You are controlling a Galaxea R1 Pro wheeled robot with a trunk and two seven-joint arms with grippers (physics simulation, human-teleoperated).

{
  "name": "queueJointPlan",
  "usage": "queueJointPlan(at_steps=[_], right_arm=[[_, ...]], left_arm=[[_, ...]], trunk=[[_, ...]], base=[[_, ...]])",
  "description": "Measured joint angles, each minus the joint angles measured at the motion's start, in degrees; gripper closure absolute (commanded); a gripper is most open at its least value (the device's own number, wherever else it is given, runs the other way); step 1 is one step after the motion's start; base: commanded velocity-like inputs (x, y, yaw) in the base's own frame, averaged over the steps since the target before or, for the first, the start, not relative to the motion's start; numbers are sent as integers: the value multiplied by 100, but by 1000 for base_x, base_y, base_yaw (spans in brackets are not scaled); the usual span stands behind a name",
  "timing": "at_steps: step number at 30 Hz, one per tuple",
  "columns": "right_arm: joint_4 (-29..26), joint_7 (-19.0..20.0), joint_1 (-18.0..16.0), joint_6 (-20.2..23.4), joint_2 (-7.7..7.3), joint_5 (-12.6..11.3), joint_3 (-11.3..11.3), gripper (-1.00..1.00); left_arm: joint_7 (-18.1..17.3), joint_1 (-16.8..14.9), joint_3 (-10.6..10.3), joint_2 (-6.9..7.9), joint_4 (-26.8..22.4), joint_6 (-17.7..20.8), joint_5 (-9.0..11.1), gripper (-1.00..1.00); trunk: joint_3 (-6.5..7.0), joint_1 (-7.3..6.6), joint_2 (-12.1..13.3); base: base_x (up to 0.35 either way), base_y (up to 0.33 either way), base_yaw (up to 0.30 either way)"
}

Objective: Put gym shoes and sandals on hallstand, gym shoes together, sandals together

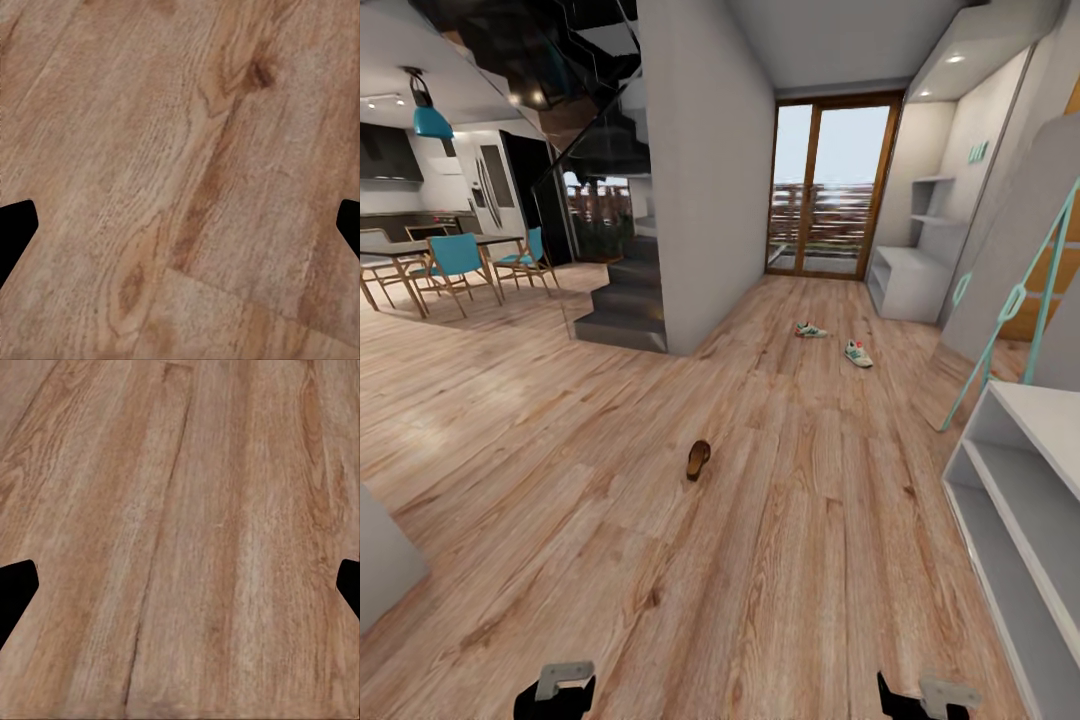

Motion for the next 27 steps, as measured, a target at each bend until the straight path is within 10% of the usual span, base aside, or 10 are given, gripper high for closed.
queueJointPlan(at_steps=[27], right_arm=[[344,7,-14,-2,25,-6,9,-100]], left_arm=[[17,-14,0,2,15,-13,21,-100]], trunk=[[-485,593,-1083]], base=[[0,0,-2]])
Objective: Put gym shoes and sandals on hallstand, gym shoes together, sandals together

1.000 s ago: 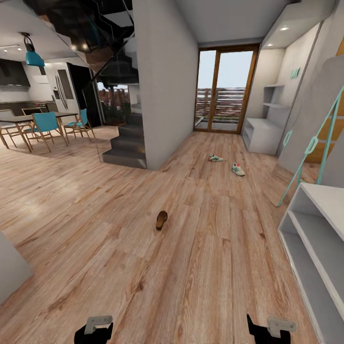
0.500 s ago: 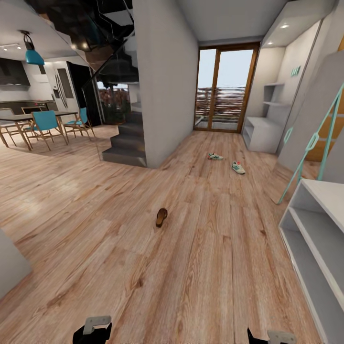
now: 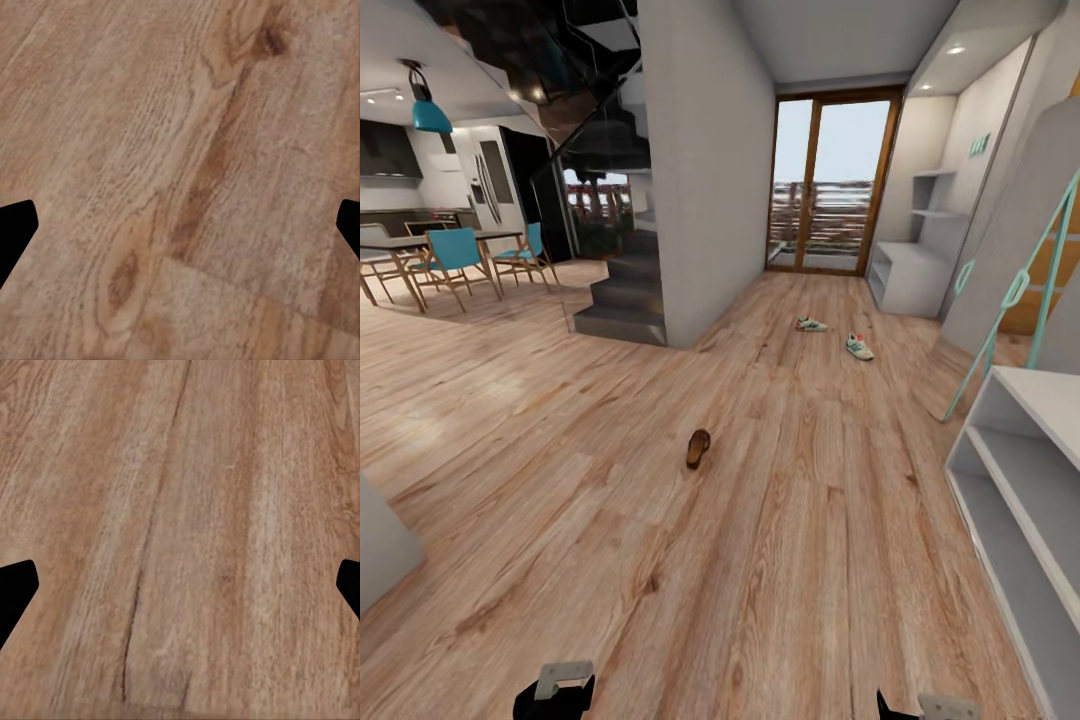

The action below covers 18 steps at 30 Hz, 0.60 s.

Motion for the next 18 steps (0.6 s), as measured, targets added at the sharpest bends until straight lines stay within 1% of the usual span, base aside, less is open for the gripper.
queueJointPlan(at_steps=[5,15,18], right_arm=[[5,0,1,2,0,0,-1,-100],[6,0,1,2,9,0,-1,-100],[6,0,1,3,9,1,-1,-100]], left_arm=[[0,-1,5,4,2,-3,1,-100],[-1,-2,7,6,2,-15,2,-100],[0,-2,7,6,2,-19,5,-100]], trunk=[[-90,110,-201],[-269,330,-602],[-336,338,-607]], base=[[0,0,-163],[0,0,-257],[0,0,-271]])
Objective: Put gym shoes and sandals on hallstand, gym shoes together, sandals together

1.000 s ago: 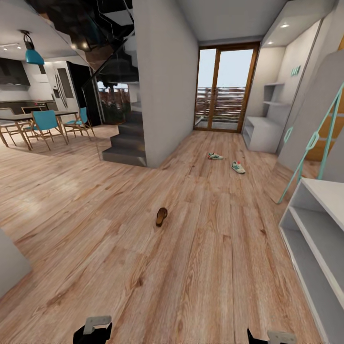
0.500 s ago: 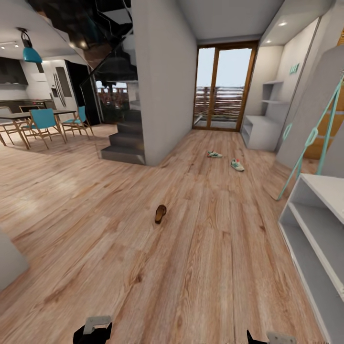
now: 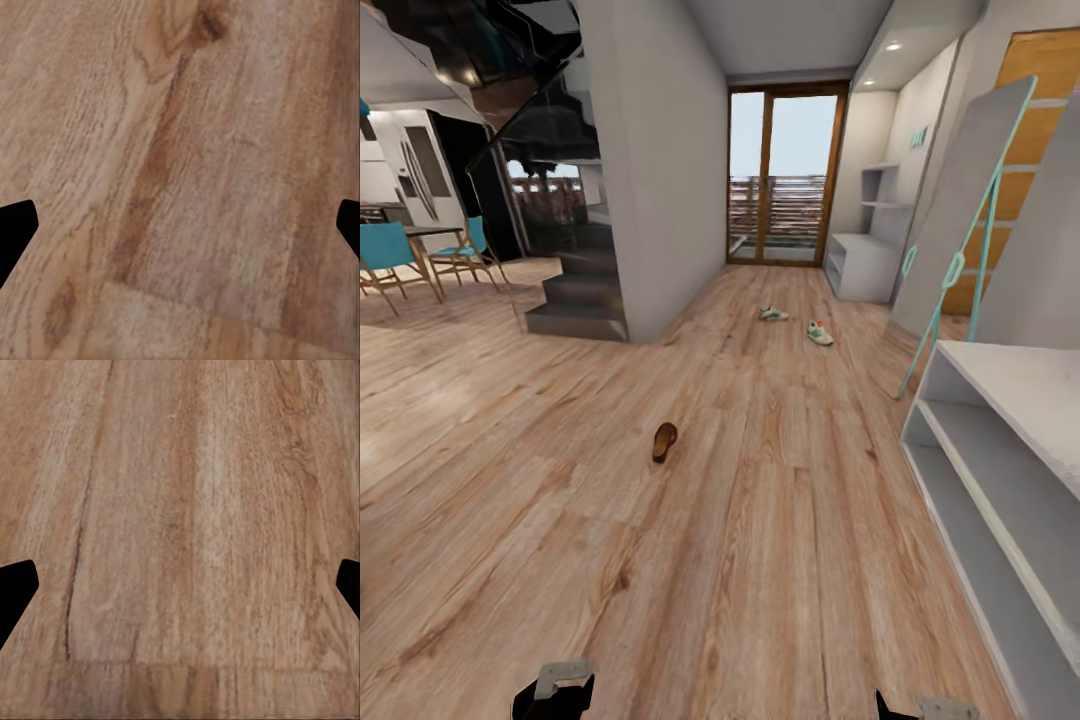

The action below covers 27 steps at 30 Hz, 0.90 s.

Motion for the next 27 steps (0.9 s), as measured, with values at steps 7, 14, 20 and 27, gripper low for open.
queueJointPlan(at_steps=[7,14,20,27], right_arm=[[2,0,0,-1,0,4,0,-100],[0,0,0,-1,0,5,0,-100],[2,0,-2,-4,7,5,8,-100],[2,0,-2,-4,9,5,9,-100]], left_arm=[[0,0,0,0,0,-16,-3,-100],[1,0,0,0,-5,-57,-4,-100],[1,1,0,1,-2,-72,-4,-100],[1,2,0,1,-3,-73,-4,-100]], trunk=[[-1,0,0],[-1,-2,0],[0,-4,0],[0,-4,0]], base=[[0,0,-272],[92,0,-255],[300,0,-66],[336,-15,-6]])
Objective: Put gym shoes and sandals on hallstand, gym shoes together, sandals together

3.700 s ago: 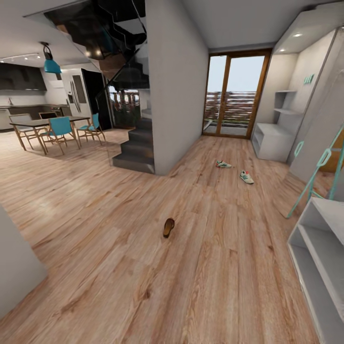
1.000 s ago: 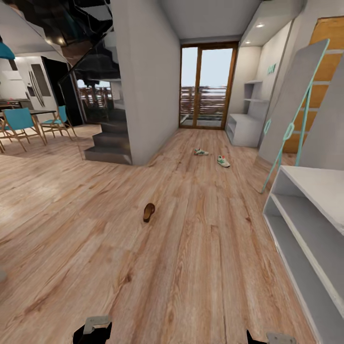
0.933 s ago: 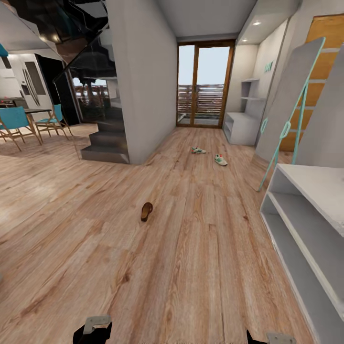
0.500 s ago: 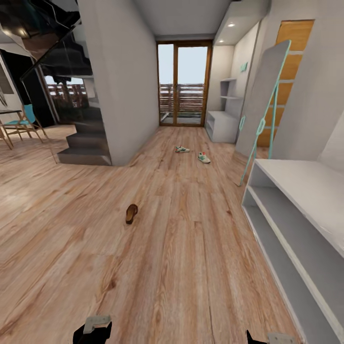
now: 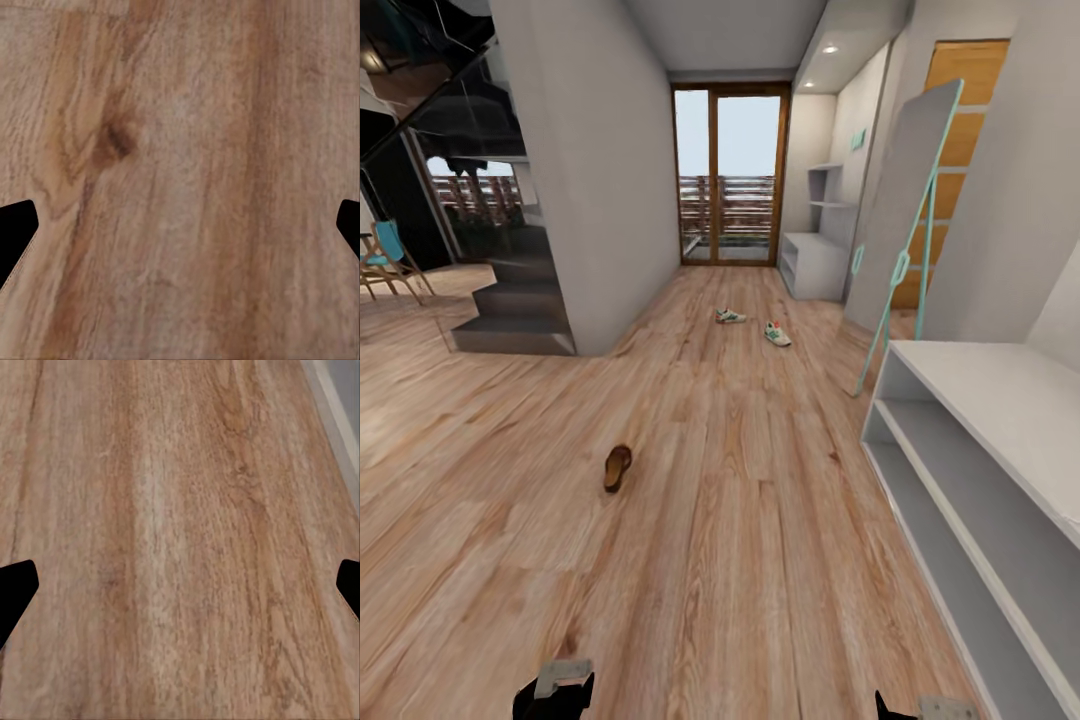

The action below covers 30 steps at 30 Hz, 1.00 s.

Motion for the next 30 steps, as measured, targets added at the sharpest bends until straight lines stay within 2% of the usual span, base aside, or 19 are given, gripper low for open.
queueJointPlan(at_steps=[10,30], right_arm=[[0,0,0,0,0,0,0,-100],[0,0,0,0,1,1,1,-100]], left_arm=[[0,0,0,0,0,0,0,-100],[0,0,0,0,-3,0,3,-100]], trunk=[[0,0,0],[0,0,0]], base=[[338,-97,-1],[340,-4,0]])
